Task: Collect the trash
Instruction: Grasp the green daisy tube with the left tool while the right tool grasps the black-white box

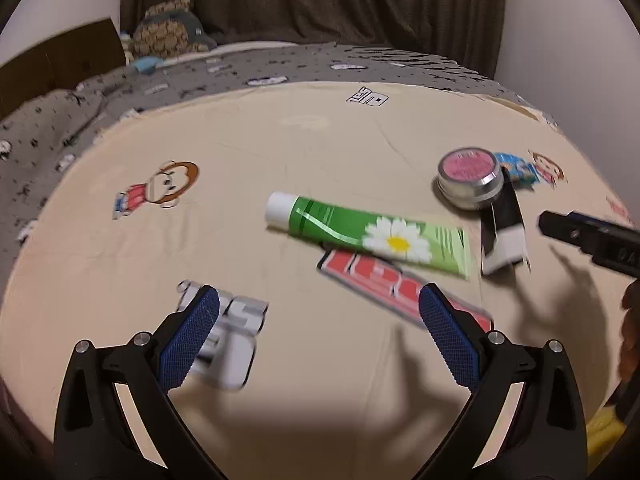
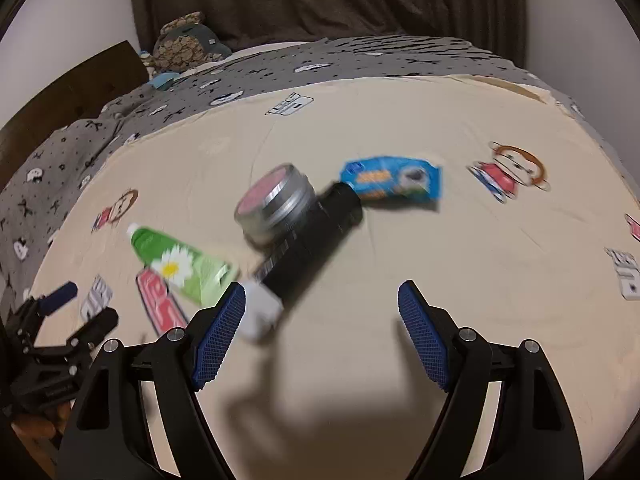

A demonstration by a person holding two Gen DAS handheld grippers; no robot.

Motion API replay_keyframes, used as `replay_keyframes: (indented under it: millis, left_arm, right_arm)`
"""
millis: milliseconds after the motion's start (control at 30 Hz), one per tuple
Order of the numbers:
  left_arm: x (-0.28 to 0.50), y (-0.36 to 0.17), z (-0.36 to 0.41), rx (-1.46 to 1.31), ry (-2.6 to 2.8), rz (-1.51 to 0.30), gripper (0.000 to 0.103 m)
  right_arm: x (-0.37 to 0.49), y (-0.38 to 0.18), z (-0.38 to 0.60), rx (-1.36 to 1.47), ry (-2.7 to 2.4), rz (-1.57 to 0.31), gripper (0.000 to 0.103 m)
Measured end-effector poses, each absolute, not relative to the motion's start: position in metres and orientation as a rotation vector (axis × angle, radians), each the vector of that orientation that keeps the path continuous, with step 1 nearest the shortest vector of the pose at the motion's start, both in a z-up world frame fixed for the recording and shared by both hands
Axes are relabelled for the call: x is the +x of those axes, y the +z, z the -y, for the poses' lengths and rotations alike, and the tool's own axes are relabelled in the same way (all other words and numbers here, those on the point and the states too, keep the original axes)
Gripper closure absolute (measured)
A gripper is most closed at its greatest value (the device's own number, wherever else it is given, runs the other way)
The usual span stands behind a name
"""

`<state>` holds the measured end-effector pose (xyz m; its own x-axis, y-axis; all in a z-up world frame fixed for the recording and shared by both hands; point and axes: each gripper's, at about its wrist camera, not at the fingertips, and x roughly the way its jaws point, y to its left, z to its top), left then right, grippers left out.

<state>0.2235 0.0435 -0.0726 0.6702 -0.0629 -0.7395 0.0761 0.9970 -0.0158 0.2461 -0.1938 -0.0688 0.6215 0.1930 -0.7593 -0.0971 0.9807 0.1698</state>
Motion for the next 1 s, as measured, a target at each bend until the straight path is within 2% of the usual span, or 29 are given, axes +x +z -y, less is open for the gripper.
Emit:
replay_keyframes:
  millis: [100, 167, 300, 367, 467, 500, 567, 667, 733, 833, 1000]
  left_arm:
    - [0.246, -0.080, -0.044, -0.038, -0.108, -0.888, 0.011]
    - [0.259, -0.087, -0.043, -0.063, -0.120, -0.923, 0.018]
    - [0.281, -0.097, -0.044, -0.103, -0.120, -0.959, 0.020]
    - [0.293, -0.101, -0.045, -0.118, -0.115, -0.968, 0.020]
    - [0.312, -0.103, -0.044, -0.137, -0.107, -0.970, 0.023]
    - [0.318, -0.104, -0.043, -0.150, -0.112, -0.972, 0.025]
    - [0.328, -0.104, -0.041, -0.157, -0.117, -0.977, 0.040]
    - [0.339, -0.105, -0.033, -0.138, -0.121, -0.972, 0.052]
    - [0.344, -0.106, -0.026, -0.120, -0.130, -0.964, 0.056]
    - [0.344, -0.104, -0.019, -0.106, -0.165, -0.959, 0.064]
    - [0.330, -0.102, -0.007, -0.083, -0.233, -0.953, 0.070]
  right_arm:
    - [0.264, -0.078, 0.183, 0.118, 0.179, -0.917, 0.024]
    - [0.273, -0.086, 0.176, 0.111, 0.188, -0.941, 0.027]
    - [0.283, -0.102, 0.174, 0.094, 0.203, -0.978, 0.041]
    - [0.283, -0.104, 0.176, 0.094, 0.213, -0.972, 0.044]
    - [0.283, -0.103, 0.178, 0.075, 0.218, -0.962, 0.055]
    - [0.283, -0.103, 0.180, 0.077, 0.224, -0.962, 0.058]
    - [0.284, -0.103, 0.181, 0.077, 0.232, -0.960, 0.061]
    - [0.280, -0.100, 0.184, 0.072, 0.255, -0.951, 0.068]
    - [0.279, -0.098, 0.185, 0.071, 0.271, -0.950, 0.076]
    - [0.276, -0.098, 0.187, 0.070, 0.274, -0.950, 0.081]
    - [0.265, -0.093, 0.197, 0.091, 0.261, -0.937, 0.083]
